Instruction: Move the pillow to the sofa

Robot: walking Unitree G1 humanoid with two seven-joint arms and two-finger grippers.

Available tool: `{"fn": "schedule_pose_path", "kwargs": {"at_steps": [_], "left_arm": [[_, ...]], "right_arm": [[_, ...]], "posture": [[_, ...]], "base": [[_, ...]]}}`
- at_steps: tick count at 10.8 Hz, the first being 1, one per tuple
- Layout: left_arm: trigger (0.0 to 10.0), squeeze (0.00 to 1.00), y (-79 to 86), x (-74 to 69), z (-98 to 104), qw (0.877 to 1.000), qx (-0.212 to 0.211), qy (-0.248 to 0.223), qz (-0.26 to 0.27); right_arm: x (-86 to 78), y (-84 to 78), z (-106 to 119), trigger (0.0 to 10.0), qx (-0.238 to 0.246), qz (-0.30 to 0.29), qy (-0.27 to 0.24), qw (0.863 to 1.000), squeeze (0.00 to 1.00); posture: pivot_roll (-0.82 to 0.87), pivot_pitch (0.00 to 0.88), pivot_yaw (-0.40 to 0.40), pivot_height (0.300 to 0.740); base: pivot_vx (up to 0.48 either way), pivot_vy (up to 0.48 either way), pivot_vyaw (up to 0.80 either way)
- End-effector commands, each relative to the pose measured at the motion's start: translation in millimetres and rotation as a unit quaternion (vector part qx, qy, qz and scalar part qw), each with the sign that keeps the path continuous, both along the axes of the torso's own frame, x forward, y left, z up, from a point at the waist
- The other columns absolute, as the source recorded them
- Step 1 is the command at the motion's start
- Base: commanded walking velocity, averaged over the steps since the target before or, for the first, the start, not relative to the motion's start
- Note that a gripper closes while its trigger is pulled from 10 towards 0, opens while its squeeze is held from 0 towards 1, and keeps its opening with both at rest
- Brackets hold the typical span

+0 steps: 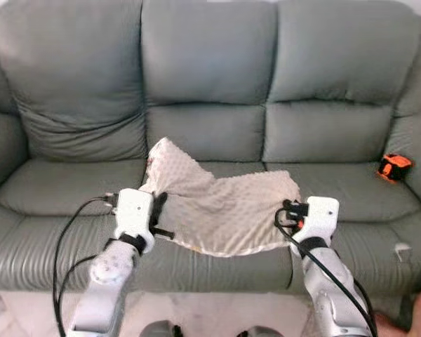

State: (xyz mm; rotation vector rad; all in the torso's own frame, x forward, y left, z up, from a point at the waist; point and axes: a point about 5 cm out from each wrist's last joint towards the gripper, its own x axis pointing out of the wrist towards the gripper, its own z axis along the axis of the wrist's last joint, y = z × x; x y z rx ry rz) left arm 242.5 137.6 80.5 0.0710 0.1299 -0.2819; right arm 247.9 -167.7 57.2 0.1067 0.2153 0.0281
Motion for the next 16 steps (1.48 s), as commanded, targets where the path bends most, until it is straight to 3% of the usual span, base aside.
{"fn": "schedule_pose_path", "kwargs": {"at_steps": [1,3,5,12,16], "left_arm": [[10.0,0.00,8.1,2.4,6.7,0.999,0.018,-0.031,0.002],[10.0,0.00,23.7,-5.7,0.6,0.999,0.023,-0.019,0.036],[10.0,0.00,21.7,-14.8,-3.7,0.999,0.032,-0.011,0.026],[10.0,0.00,15.9,-12.1,1.8,0.998,0.046,-0.025,0.022],[10.0,0.00,17.0,-9.5,5.0,0.998,0.049,-0.030,0.031]], "right_arm": [[1.8,-1.3,6.8,10.0,-0.003,-0.005,-0.016,1.000,0.00],[-7.7,-2.0,2.7,10.0,-0.007,-0.006,-0.004,1.000,0.00],[-12.2,-2.8,1.2,10.0,-0.006,-0.007,0.000,1.000,0.00],[-11.2,-1.5,4.3,10.0,0.005,-0.008,-0.011,1.000,0.00],[-8.0,-3.8,5.9,10.0,-0.004,-0.010,-0.013,1.000,0.00]], "posture": [[0.03,0.000,-0.001,0.740],[0.03,0.000,-0.002,0.740],[0.03,0.000,0.004,0.740],[0.03,0.001,0.014,0.620],[0.04,0.005,0.018,0.620]], "base": [[0.000,0.000,0.00],[0.000,0.000,0.00],[0.000,0.000,0.00],[0.000,0.000,0.00],[0.000,0.000,0.00]]}}
